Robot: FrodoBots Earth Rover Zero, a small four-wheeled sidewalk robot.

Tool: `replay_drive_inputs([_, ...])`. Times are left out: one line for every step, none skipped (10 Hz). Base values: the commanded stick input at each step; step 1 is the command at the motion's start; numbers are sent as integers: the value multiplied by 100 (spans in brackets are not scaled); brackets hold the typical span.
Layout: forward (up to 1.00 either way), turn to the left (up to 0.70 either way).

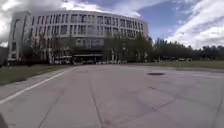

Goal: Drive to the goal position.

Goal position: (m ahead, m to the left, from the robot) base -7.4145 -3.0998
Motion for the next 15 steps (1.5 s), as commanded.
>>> replay_drive_inputs([70,1])
replay_drive_inputs([70,1])
replay_drive_inputs([70,1])
replay_drive_inputs([70,1])
replay_drive_inputs([70,1])
replay_drive_inputs([70,1])
replay_drive_inputs([70,1])
replay_drive_inputs([70,1])
replay_drive_inputs([70,1])
replay_drive_inputs([70,1])
replay_drive_inputs([70,1])
replay_drive_inputs([70,1])
replay_drive_inputs([70,1])
replay_drive_inputs([70,1])
replay_drive_inputs([70,1])
